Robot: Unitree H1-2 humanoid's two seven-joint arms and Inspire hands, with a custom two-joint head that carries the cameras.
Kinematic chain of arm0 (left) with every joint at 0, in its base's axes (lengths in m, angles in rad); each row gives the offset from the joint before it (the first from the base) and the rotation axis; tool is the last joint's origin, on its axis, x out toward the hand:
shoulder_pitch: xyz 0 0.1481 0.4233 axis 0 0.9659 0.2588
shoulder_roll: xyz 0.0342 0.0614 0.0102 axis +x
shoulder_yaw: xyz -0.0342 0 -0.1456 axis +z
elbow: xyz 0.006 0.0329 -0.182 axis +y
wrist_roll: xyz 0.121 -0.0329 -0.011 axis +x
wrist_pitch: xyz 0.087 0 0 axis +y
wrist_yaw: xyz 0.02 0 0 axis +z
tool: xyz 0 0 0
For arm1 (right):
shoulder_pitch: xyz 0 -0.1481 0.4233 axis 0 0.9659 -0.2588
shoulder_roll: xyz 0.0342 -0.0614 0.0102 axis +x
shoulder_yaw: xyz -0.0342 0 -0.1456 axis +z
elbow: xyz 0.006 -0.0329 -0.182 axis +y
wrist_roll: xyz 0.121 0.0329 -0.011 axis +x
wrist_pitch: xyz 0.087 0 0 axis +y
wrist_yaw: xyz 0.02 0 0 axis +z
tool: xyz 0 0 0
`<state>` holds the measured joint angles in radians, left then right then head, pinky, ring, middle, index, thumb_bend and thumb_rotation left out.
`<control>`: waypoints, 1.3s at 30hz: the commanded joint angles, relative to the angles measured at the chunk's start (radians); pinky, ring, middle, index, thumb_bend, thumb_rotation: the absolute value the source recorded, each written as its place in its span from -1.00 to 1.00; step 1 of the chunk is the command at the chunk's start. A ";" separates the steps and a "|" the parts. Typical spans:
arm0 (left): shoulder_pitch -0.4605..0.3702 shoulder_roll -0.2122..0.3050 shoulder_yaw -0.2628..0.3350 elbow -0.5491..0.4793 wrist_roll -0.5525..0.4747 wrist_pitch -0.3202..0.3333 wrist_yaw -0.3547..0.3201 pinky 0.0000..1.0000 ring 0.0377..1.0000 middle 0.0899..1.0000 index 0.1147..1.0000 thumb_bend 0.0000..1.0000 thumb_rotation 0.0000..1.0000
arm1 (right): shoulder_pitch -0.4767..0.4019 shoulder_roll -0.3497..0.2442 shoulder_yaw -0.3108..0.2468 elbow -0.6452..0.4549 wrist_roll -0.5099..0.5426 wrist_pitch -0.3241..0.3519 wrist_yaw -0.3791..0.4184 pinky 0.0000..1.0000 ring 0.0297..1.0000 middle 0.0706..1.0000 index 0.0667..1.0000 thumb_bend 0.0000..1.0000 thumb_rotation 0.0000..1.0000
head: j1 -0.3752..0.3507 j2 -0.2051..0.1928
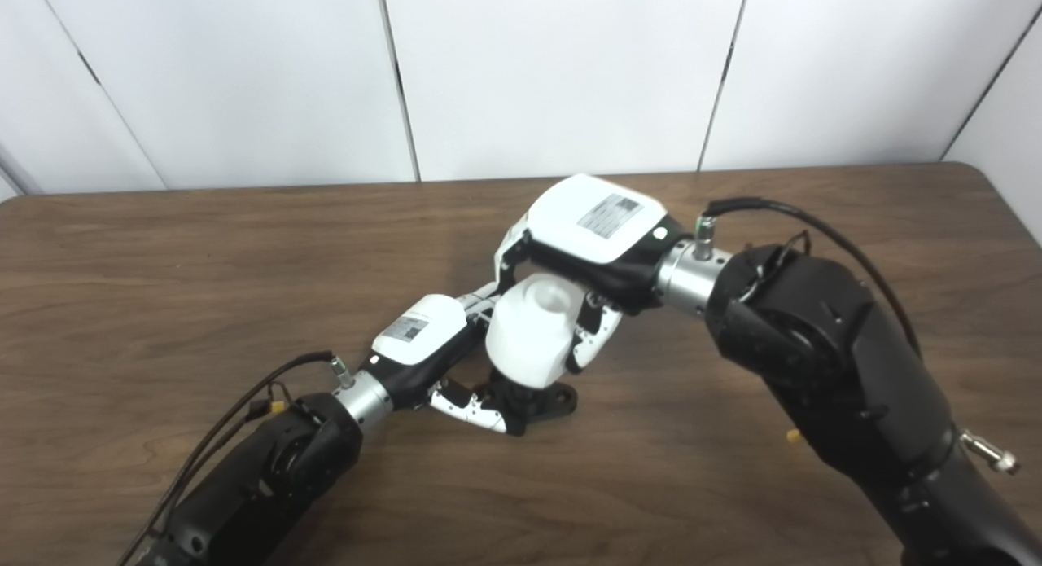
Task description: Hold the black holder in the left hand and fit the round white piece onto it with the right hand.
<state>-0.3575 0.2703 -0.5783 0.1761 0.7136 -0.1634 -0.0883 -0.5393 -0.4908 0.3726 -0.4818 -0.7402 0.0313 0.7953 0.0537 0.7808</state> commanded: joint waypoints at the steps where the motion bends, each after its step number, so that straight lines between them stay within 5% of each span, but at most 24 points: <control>1: 0.034 -0.004 -0.047 0.041 0.064 0.060 -0.091 0.82 0.99 0.88 -0.16 0.05 -0.86 | -0.053 0.003 -0.002 -0.011 -0.012 -0.019 0.004 0.57 0.60 0.44 -0.12 0.05 -0.70 | 0.000 0.002; 17: 0.040 -0.003 -0.056 0.021 0.065 0.076 -0.090 0.82 0.98 0.85 -0.16 0.05 -0.86 | -0.060 0.019 0.017 -0.006 -0.008 -0.046 0.063 0.58 0.63 0.45 -0.11 0.05 -0.71 | 0.002 0.012; 39: 0.051 0.008 -0.059 -0.021 0.056 0.104 -0.126 0.84 0.99 0.86 -0.16 0.05 -0.86 | -0.049 0.038 0.019 0.078 -0.027 -0.125 -0.006 0.53 0.58 0.42 -0.11 0.05 -0.71 | 0.002 0.023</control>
<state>-0.3513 0.2689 -0.5905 0.1267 0.7255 -0.0866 -0.1248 -0.5500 -0.4549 0.3998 -0.4043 -0.7661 -0.0663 0.8176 0.0552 0.8038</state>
